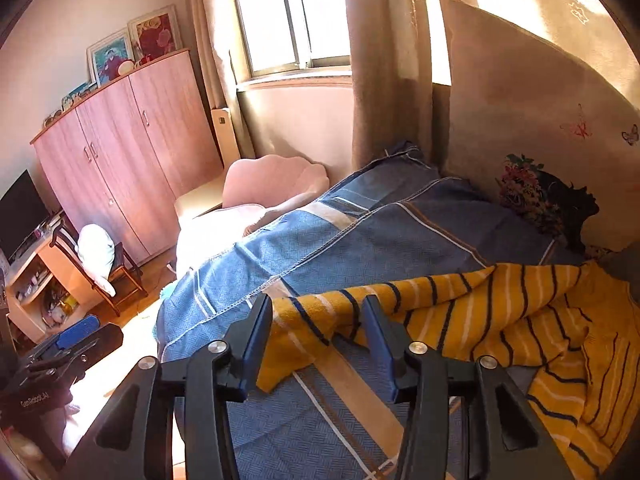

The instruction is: Fold small clothes

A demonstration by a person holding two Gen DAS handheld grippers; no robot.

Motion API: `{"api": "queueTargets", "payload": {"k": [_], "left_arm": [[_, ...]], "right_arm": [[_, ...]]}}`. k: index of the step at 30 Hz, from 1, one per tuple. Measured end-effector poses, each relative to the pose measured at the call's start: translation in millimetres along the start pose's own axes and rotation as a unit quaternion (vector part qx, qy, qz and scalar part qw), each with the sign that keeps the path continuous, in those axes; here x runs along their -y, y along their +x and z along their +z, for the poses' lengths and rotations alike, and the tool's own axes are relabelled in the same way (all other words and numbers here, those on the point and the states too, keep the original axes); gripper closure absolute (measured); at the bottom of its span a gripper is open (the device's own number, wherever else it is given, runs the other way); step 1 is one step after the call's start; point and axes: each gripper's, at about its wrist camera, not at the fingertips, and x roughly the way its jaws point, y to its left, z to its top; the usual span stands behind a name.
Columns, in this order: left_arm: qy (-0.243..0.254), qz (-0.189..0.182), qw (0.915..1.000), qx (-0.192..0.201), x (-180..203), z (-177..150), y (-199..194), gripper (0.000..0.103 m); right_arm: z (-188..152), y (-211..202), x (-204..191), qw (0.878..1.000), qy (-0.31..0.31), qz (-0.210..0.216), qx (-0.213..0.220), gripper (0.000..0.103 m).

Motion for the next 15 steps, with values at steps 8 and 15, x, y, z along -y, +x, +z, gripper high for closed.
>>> {"api": "queueTargets", "payload": {"k": [8,15], "left_arm": [[-0.01,-0.005,0.9998,-0.016,-5.1,-2.6,16.6,0.004],[-0.021,0.018,0.9996,0.006,-26.1,5.8,-0.2,0.004]], "right_arm": [[-31.1,19.6,11.1,0.999,0.006,0.006,-0.053,0.043],[-32.8,83.6,-26.4,0.994,0.037,0.031,-0.103,0.029]]}}
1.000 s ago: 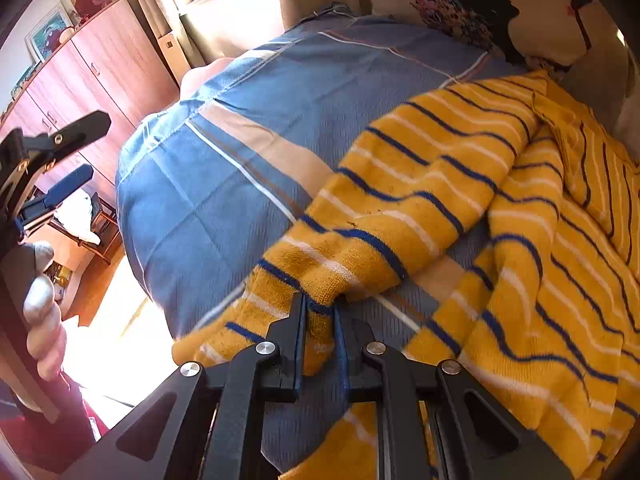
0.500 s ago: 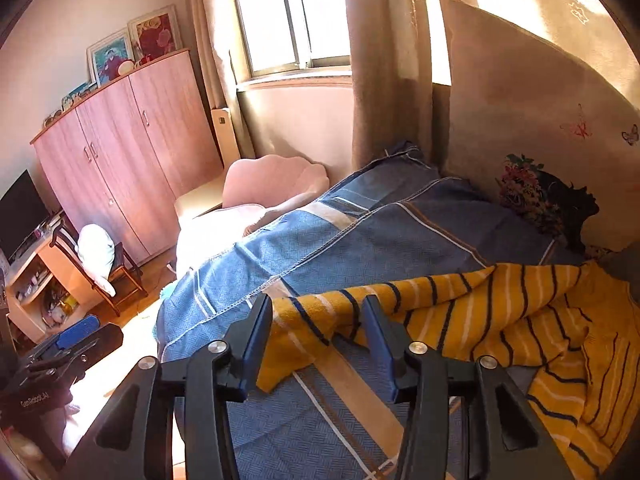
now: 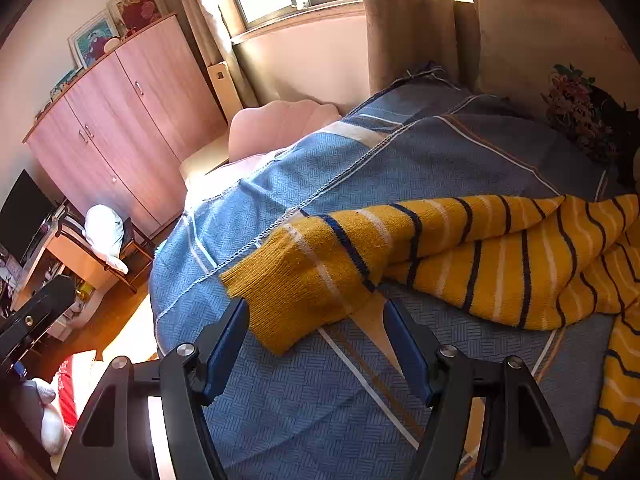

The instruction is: Fold small clothes

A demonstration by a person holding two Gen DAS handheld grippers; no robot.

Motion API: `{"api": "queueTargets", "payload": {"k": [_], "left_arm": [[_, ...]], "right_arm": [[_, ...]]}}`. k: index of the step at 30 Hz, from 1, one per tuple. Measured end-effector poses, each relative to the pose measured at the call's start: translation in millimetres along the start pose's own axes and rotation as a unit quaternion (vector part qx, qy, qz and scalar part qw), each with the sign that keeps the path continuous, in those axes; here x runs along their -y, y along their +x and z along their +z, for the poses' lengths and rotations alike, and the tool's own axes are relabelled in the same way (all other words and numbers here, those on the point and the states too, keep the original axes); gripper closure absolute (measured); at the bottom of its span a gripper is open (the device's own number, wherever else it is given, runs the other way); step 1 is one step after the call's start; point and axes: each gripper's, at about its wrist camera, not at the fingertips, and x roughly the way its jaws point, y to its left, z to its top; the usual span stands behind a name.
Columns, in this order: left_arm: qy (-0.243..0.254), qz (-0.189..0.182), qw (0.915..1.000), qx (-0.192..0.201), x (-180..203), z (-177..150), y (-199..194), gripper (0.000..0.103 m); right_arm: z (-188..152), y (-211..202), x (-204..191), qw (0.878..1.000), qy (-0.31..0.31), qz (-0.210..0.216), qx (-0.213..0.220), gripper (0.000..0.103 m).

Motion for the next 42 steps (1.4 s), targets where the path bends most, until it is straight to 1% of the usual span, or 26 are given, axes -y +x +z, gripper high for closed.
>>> {"api": "queueTargets", "payload": {"k": [2,3,4,5,6,8,10,13,15,17,21,23,25,27,28,29,30,31,32,33,34,35,36,38,41,42], "left_arm": [[-0.006,0.004,1.0,0.0,-5.6,1.6,-1.6,0.004],[-0.006,0.004,1.0,-0.001,-6.9,2.0,-1.9,0.004],[-0.006,0.003,1.0,-0.003,-7.4,2.4,-2.1,0.004],[-0.005,0.002,1.0,-0.004,-7.2,2.7,-2.4,0.004],[-0.004,0.002,1.0,-0.004,-6.1,3.1,-3.1,0.004],[0.001,-0.002,1.0,-0.002,-2.7,3.9,-5.5,0.004],[0.008,-0.011,0.9999,0.0,3.8,4.5,-8.6,0.004],[0.024,-0.027,0.9993,0.003,18.7,4.0,-13.3,0.004],[0.036,-0.038,0.9986,0.005,29.3,2.2,-15.9,0.004],[0.048,-0.049,0.9976,0.003,40.6,-0.4,-16.1,0.004],[0.07,-0.065,0.9954,-0.011,65.6,-9.1,-9.4,0.004],[0.082,-0.073,0.9938,-0.022,79.6,-14.7,-5.8,0.004],[0.094,-0.081,0.9918,-0.03,95.6,-20.4,-3.8,0.004],[0.107,-0.088,0.9897,-0.035,112.4,-26.1,-3.2,0.004],[0.114,-0.093,0.9884,-0.038,121.8,-29.0,-2.9,0.004],[0.12,-0.099,0.9869,-0.042,131.0,-31.7,-3.0,0.004],[0.126,-0.106,0.9852,-0.047,140.2,-35.6,-2.9,0.004],[0.134,-0.11,0.9835,-0.052,149.8,-40.5,-2.6,0.004],[0.143,-0.112,0.9818,-0.057,158.4,-45.4,-1.5,0.004],[0.152,-0.112,0.9799,-0.063,167.5,-51.2,0.6,0.004],[0.162,-0.113,0.9778,-0.071,177.1,-57.5,3.4,0.004],[0.172,-0.114,0.9752,-0.08,186.3,-65.2,5.9,0.004],[0.18,-0.117,0.9727,-0.09,194.9,-71.8,9.7,0.004],[0.191,-0.124,0.9675,-0.109,212.1,-84.4,16.9,0.004],[0.21,-0.139,0.9602,-0.121,237.6,-102.0,20.6,0.004],[0.218,-0.144,0.9574,-0.123,245.9,-108.1,20.1,0.004]], "right_arm": [[2.9,23.0,3.2,0.999,0.017,-0.021,-0.019,0.03],[4.0,31.8,6.4,0.999,0.028,-0.014,-0.028,0.048],[6.5,32.1,7.9,0.999,0.031,-0.023,-0.018,0.062],[10.6,32.6,9.1,0.999,0.03,-0.02,-0.021,0.094],[15.0,31.0,12.0,0.999,0.037,-0.009,-0.028,0.094],[25.2,11.9,13.6,0.999,0.036,-0.01,-0.012,0.094],[37.4,-21.0,12.7,1.0,0.012,-0.018,0.014,0.094],[49.7,-86.5,25.7,0.998,-0.011,-0.036,0.055,0.094],[49.6,-129.9,47.3,0.995,-0.018,-0.062,0.072,0.094],[43.6,-168.7,77.4,0.991,-0.014,-0.102,0.08,0.094],[10.2,-228.5,161.0,0.977,0.034,-0.197,0.074,0.094],[-13.3,-249.1,211.2,0.966,0.077,-0.239,0.065,0.094],[-37.3,-263.1,260.7,0.948,0.112,-0.292,0.051,0.094],[-60.6,-263.1,308.8,0.922,0.132,-0.363,0.018,0.091],[-72.7,-261.8,334.1,0.909,0.143,-0.39,-0.002,0.09],[-84.9,-260.7,354.9,0.895,0.163,-0.415,-0.018,0.083],[-98.3,-264.3,370.8,0.881,0.189,-0.433,-0.023,0.082],[-111.8,-272.2,382.5,0.878,0.216,-0.427,-0.013,0.082],[-123.4,-280.9,390.0,0.885,0.241,-0.399,0.006,0.078],[-133.5,-289.0,394.8,0.892,0.264,-0.366,0.026,0.069],[-141.6,-296.1,396.3,0.896,0.279,-0.344,0.044,0.064],[-148.0,-302.1,396.4,0.899,0.287,-0.326,0.06,0.062],[-151.4,-306.0,395.1,0.904,0.289,-0.308,0.072,0.062],[-151.4,-310.0,388.1,0.916,0.287,-0.263,0.093,0.062],[-135.6,-306.7,370.5,0.933,0.278,-0.197,0.119,0.062],[-125.9,-301.8,365.0,0.939,0.269,-0.174,0.123,0.059]]}}
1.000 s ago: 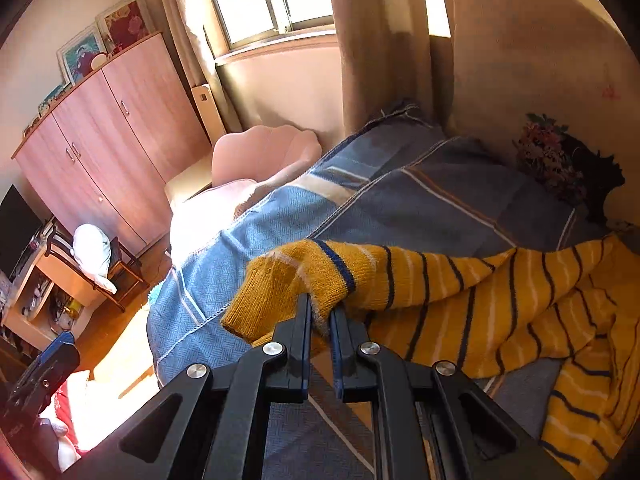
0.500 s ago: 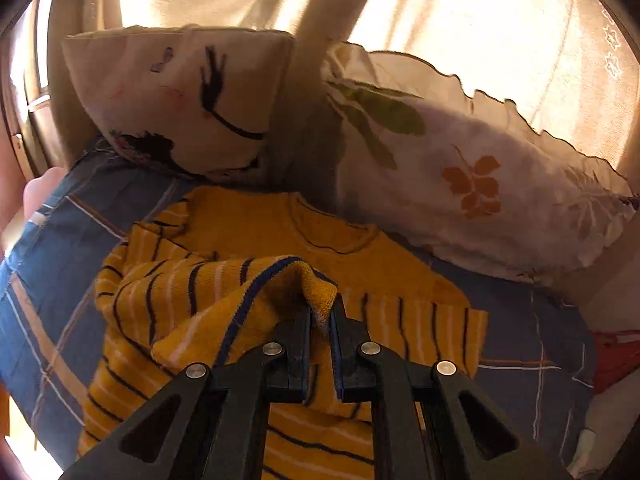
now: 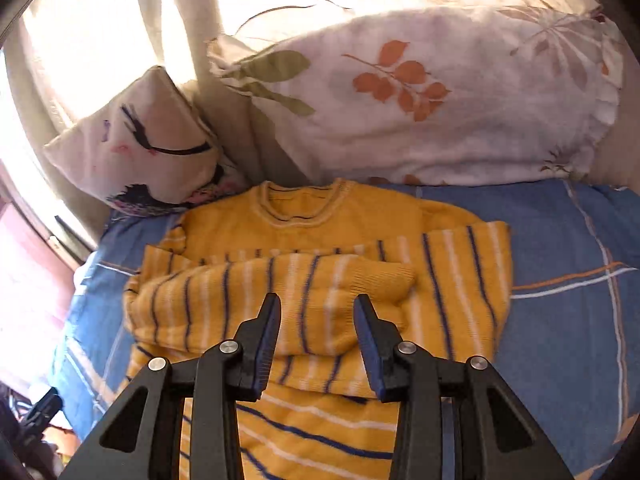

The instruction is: Fold small clothes

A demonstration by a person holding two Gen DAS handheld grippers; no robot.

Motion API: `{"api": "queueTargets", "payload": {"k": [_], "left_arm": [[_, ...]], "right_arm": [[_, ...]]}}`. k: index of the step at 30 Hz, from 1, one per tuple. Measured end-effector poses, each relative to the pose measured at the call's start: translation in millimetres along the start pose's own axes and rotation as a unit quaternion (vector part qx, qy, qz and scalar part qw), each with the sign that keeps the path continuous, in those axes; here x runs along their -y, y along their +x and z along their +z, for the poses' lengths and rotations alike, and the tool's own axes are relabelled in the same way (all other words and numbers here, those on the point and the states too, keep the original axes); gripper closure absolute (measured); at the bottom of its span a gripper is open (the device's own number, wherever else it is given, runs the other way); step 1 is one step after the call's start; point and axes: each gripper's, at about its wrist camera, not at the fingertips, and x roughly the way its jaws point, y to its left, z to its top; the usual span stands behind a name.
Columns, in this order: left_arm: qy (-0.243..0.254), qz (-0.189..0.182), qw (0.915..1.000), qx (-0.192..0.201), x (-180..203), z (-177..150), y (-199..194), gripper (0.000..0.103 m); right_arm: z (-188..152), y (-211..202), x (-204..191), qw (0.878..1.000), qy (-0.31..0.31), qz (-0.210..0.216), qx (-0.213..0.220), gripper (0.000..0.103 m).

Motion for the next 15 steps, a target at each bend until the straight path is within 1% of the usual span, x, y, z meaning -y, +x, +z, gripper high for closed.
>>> {"api": "queueTargets", "payload": {"k": [1,2,3,5,8,9,11,14,15], "left_arm": [[0.009,-0.006,0.9999,-0.003,9.3,-2.0,3.3,0.004],[0.018,-0.011,0.9998,-0.007,18.1,-3.9,7.0,0.004],[0.026,-0.015,0.9995,-0.012,25.6,-6.4,10.3,0.004],[0.038,-0.024,0.9988,-0.019,36.5,-11.8,14.3,0.004],[0.049,-0.026,0.9981,-0.025,43.6,-16.4,15.6,0.004],[0.05,-0.026,0.9981,-0.026,42.7,-17.1,14.9,0.004],[0.048,-0.024,0.9982,-0.027,37.7,-15.8,14.2,0.004],[0.042,-0.02,0.9986,-0.025,25.6,-12.1,13.8,0.004],[0.04,-0.019,0.9988,-0.024,20.1,-10.7,13.6,0.004]], "right_arm": [[4.0,6.8,-17.2,1.0,-0.009,0.022,-0.003,0.056],[7.6,12.3,-32.5,0.999,-0.021,0.042,-0.004,0.048],[11.7,20.4,-48.3,0.998,-0.036,0.059,-0.005,0.036],[18.2,42.2,-82.3,0.994,-0.068,0.081,-0.011,0.027],[29.7,82.0,-130.3,0.988,-0.105,0.105,-0.033,0.027],[33.3,95.5,-144.8,0.987,-0.118,0.106,-0.039,0.027],[38.2,120.9,-170.5,0.983,-0.149,0.096,-0.047,0.027],[35.4,159.3,-197.2,0.974,-0.192,0.077,-0.086,0.028],[31.8,168.0,-202.7,0.971,-0.206,0.071,-0.1,0.051]]}}
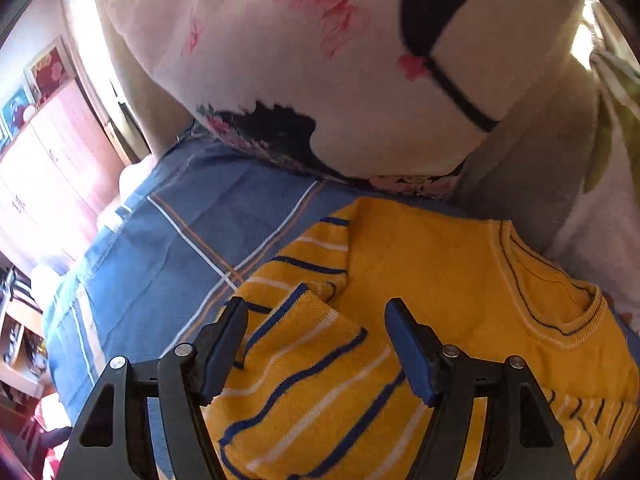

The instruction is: Fold small clothes

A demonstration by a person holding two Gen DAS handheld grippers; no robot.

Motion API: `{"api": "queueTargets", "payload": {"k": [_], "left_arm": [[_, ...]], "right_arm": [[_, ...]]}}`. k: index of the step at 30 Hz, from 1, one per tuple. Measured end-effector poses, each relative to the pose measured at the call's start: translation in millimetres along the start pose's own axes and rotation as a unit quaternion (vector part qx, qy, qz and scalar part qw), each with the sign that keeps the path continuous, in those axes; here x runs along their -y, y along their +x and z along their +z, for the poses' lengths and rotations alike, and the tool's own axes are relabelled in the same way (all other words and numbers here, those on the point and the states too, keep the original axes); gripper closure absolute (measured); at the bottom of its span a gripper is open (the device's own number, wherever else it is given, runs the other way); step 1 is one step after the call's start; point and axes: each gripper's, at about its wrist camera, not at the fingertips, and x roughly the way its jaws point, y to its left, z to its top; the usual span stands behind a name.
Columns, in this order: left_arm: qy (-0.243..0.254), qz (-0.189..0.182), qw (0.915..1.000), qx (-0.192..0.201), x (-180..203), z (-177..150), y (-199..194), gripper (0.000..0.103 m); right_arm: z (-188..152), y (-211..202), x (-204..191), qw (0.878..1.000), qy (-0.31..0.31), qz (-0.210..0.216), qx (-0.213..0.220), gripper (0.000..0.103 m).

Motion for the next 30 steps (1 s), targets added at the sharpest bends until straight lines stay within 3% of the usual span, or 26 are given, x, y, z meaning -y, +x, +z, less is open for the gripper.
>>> {"api": "queueTargets", "payload": {"k": [1,2,5,9,11,12,14,16,18,22,26,30], "left_arm": [[-0.003,0.002,1.0,0.001,-5.8,0.9,-0.3,0.004],[-0.006,0.003,1.0,0.002,-11.3,1.9,0.1,0.004],[-0.016,0.002,0.9999,0.001,-25.2,5.0,2.6,0.004],[-0.022,0.002,0.9998,0.003,-34.1,5.5,3.1,0.004],[-0.026,-0.002,0.9997,0.0,-36.4,4.2,2.4,0.004],[-0.027,-0.004,0.9996,0.0,-37.3,3.6,1.2,0.004],[-0.029,-0.004,0.9996,0.005,-39.2,1.8,-3.1,0.004],[-0.031,-0.002,0.9995,0.009,-42.3,0.4,-7.6,0.004],[-0.037,-0.002,0.9992,0.012,-46.9,-0.4,-10.5,0.004],[-0.048,-0.006,0.9988,0.009,-52.0,-1.7,-9.1,0.004],[-0.051,-0.02,0.9985,-0.005,-43.8,-3.3,-0.7,0.004],[-0.04,-0.032,0.9986,-0.015,-24.0,-7.0,-2.2,0.004]], "right_arm": [[-2.1,7.1,-1.8,1.0,-0.008,0.003,-0.02,0.076],[-2.6,11.0,-3.0,0.999,-0.007,0.01,-0.035,0.092],[4.1,5.7,-1.1,1.0,-0.006,-0.019,-0.019,0.092],[26.6,1.9,10.5,0.994,0.025,-0.108,0.019,0.092],[31.5,8.1,9.3,0.98,0.011,-0.198,0.035,0.088],[31.0,13.1,9.4,0.977,0.008,-0.212,0.03,0.087],[23.9,11.6,14.2,0.984,0.018,-0.177,0.014,0.086],[8.1,-13.3,22.3,0.988,0.041,-0.147,0.034,0.076],[-16.4,-48.9,39.5,0.989,0.07,-0.119,0.055,0.05],[-79.6,-119.2,91.1,0.978,0.126,-0.142,0.082,0.047],[-138.0,-147.5,147.6,0.962,0.19,-0.189,0.056,0.047],[-165.8,-146.6,174.2,0.957,0.245,-0.142,0.07,0.047]]}}
